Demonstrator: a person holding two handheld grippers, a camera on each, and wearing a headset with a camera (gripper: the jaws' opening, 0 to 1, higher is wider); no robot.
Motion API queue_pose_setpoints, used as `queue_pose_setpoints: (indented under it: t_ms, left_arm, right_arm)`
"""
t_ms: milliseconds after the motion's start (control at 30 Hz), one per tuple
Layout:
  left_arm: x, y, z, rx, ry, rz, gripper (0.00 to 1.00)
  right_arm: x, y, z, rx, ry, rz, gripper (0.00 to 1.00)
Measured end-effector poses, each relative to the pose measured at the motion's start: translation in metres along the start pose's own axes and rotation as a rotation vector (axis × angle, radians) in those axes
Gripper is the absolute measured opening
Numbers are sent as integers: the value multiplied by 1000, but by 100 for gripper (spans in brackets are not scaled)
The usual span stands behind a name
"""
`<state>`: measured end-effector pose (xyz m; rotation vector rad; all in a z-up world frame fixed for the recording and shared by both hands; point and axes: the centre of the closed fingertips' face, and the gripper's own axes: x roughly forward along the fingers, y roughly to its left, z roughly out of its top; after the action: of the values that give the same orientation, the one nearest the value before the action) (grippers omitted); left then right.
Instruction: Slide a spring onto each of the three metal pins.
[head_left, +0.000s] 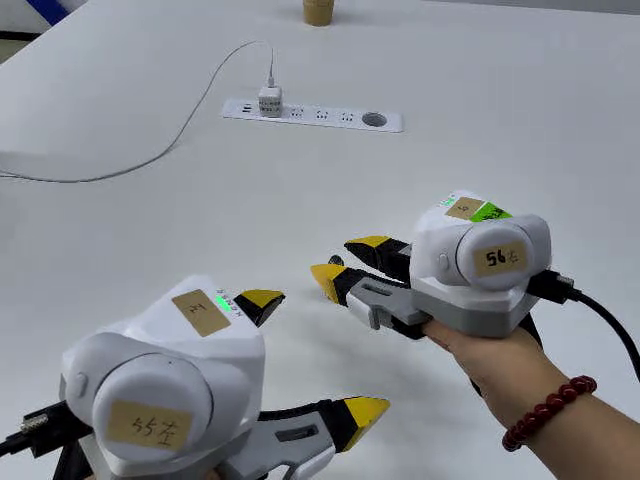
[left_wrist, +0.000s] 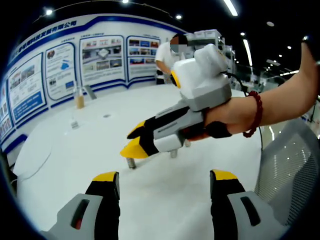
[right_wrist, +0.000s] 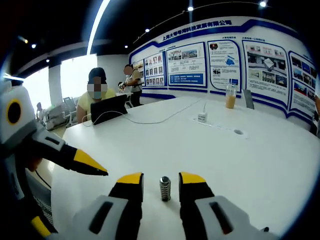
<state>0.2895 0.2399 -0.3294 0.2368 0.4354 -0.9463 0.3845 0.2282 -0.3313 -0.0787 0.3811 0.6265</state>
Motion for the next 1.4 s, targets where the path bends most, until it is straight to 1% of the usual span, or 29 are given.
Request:
queue_pose_setpoints:
  t_ms: [67, 100, 133, 200, 300, 400, 467, 600, 667, 933, 1133, 1233, 1300, 1400]
  left_arm:
    - [0, 0, 1, 0, -3, 0, 75]
    - [0, 0, 2, -4, -10, 3, 75]
    - [0, 0, 5, 1, -24, 9, 75]
    - [0, 1, 8, 18, -33, 23, 75]
    - [1, 0, 9, 10, -37, 19, 74]
    - [2, -1, 8, 25, -23, 17, 74]
    - [3, -2, 9, 26, -21, 18, 73]
    - [6, -3, 11, 8, -25, 15, 71]
    - [8, -3, 13, 9, -24, 13, 70]
    - [14, -1, 17, 15, -22, 5, 67]
    - [20, 2, 17, 25, -8, 7, 64]
    - [23, 3, 17, 24, -6, 5, 63]
    - [26, 3, 16, 27, 2, 3, 62]
    - [29, 1, 17, 29, 3, -4, 60]
  right_arm:
    - [-4, -1, 2, 9, -3, -5, 32]
    - [-6, -1, 3, 7, -6, -7, 33]
    - [-8, -2, 4, 10, -6, -8, 33]
    - [-13, -3, 6, 13, -5, -12, 36]
    - [-20, -6, 9, 8, -7, -26, 39]
    - [-28, -10, 10, 20, -5, -40, 44]
    - [-35, -13, 12, 28, -4, -52, 46]
    - [-48, -18, 13, 26, -6, -73, 47]
    - [-54, -21, 14, 27, -12, -82, 47]
    - [-73, -31, 8, 29, -5, -106, 48]
    - [-89, -39, 4, 36, -2, -131, 50]
    - [-96, -42, 1, 36, 6, -138, 51]
    - [-101, -44, -1, 58, 5, -141, 52]
    - [-108, -48, -2, 63, 3, -152, 52]
